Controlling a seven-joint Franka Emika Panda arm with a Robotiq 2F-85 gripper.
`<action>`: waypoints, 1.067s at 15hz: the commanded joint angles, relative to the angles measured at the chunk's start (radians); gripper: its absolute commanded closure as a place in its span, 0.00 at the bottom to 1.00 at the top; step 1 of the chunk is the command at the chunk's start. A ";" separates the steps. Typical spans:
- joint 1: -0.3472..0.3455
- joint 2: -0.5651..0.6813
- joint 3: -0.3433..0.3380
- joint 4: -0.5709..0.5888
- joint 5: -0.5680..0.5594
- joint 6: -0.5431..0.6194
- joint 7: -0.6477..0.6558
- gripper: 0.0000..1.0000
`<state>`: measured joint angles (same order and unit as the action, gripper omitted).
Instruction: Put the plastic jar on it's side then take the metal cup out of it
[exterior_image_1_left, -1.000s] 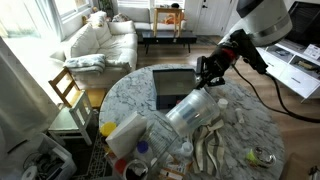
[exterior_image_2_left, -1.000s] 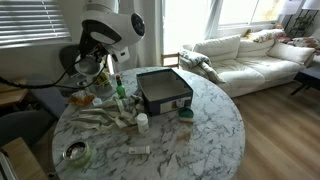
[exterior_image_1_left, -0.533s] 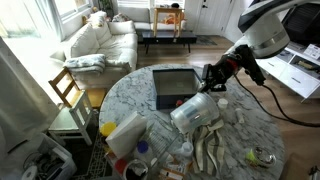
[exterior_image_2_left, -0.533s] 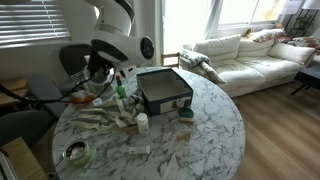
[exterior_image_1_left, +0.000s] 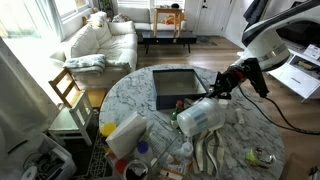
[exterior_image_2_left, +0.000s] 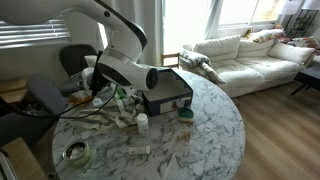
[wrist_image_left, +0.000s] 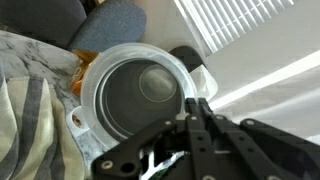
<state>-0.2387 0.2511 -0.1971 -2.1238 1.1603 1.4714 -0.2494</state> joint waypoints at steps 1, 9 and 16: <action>-0.022 0.018 -0.015 -0.057 0.059 -0.039 -0.083 0.99; -0.009 0.024 -0.020 -0.048 0.025 -0.023 -0.065 0.95; -0.054 0.114 -0.039 -0.062 0.061 -0.065 -0.124 0.99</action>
<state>-0.2682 0.3161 -0.2253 -2.1791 1.1888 1.4449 -0.3300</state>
